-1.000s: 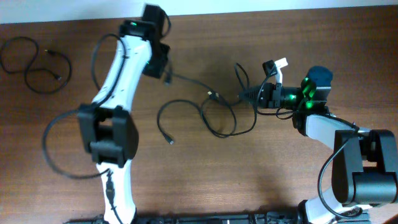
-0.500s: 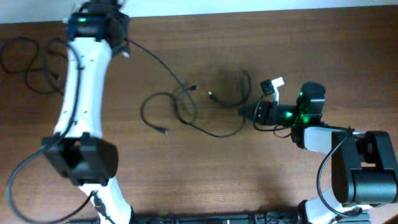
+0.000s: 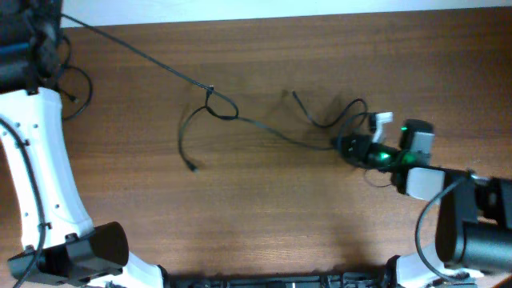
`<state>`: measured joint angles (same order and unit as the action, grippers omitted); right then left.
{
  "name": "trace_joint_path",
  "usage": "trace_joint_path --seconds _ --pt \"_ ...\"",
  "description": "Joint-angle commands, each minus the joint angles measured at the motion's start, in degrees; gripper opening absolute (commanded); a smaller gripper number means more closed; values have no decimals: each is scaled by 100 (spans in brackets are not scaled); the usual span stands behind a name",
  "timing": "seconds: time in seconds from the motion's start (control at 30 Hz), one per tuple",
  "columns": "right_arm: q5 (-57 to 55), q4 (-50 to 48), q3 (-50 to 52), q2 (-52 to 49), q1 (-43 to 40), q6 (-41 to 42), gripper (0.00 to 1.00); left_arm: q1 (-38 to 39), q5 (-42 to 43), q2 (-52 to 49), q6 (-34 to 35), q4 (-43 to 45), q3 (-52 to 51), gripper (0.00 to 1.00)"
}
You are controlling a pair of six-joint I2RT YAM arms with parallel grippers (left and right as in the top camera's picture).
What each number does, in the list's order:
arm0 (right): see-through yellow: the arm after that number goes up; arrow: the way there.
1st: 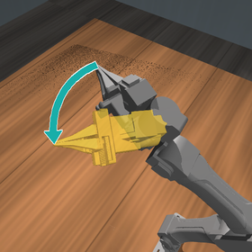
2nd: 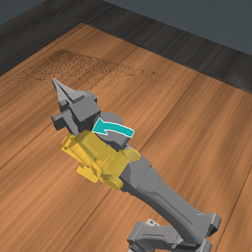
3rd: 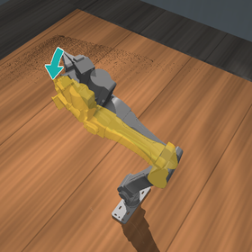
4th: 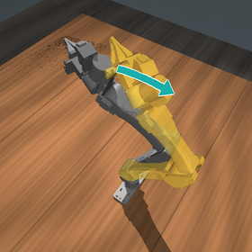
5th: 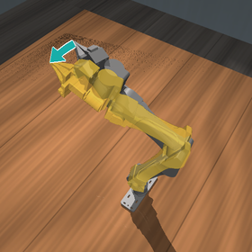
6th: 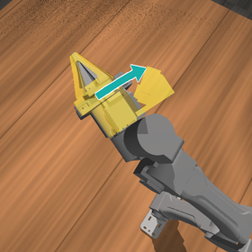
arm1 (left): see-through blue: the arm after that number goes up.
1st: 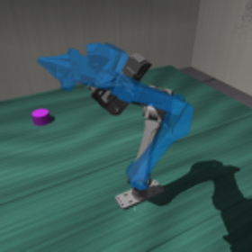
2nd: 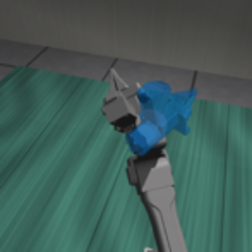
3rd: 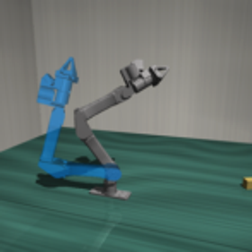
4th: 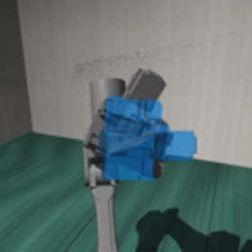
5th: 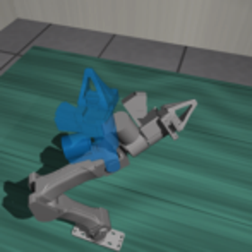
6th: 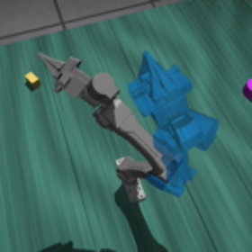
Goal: Untangle cables
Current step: 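Swing the left gripper with its cable to the upper left, then drag the thick black cable with the left gripper to the top-left corner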
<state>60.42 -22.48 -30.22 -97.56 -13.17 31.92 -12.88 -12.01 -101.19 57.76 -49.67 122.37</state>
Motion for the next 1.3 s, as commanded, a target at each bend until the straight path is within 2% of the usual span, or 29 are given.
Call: trace_joint_path --seconds 0.0,0.1,0.33,0.47,0.6,0.7,0.73,0.93,0.97,1.0,1.03,1.1,1.13,1.17,1.27 --pt "-240 160 -116 592 -721 -286 4 -483 -87 92 -232 87 70 0" --pt "-339 476 -122 894 -1178 -651 4 -800 -87 92 -234 98 70 0" --pt "-562 741 -127 990 -2275 -660 4 -1141 -81 92 -234 -79 68 0" --pt "-562 1005 -127 990 -2352 -664 4 -1139 282 92 -232 -138 68 0" --pt "-518 1425 -125 988 -2050 -839 4 -1064 1285 92 -378 -125 68 0" --pt "-522 1755 -125 988 -1578 -1215 4 -916 1989 92 -1318 70 68 0" --pt "-553 1895 -125 988 -1276 -1357 4 -791 2118 92 -2006 199 68 0" --pt "-1080 2059 -125 988 310 -1370 4 -225 2033 81 -4129 251 68 0" --pt "-1172 2061 -125 988 625 -1373 4 -170 1628 81 -4481 269 68 0" --pt "-1261 2063 -125 988 925 -1370 4 -144 658 76 -4677 343 68 0" --pt "-1377 2063 -125 988 1182 -1370 4 -146 -157 57 -4677 459 68 0" --pt "-1681 2063 -125 988 1578 -1370 4 -162 -1217 24 -4693 743 68 0" --pt "-1880 2063 -125 988 1762 -1368 4 -181 -1486 0 -4824 922 68 0" --pt "-2081 2063 -125 988 1928 -1366 4 -190 -1405 -20 -5060 1075 68 0" --pt "-2339 2140 -125 988 2221 -1364 4 -190 -800 -149 -5831 1434 68 0"
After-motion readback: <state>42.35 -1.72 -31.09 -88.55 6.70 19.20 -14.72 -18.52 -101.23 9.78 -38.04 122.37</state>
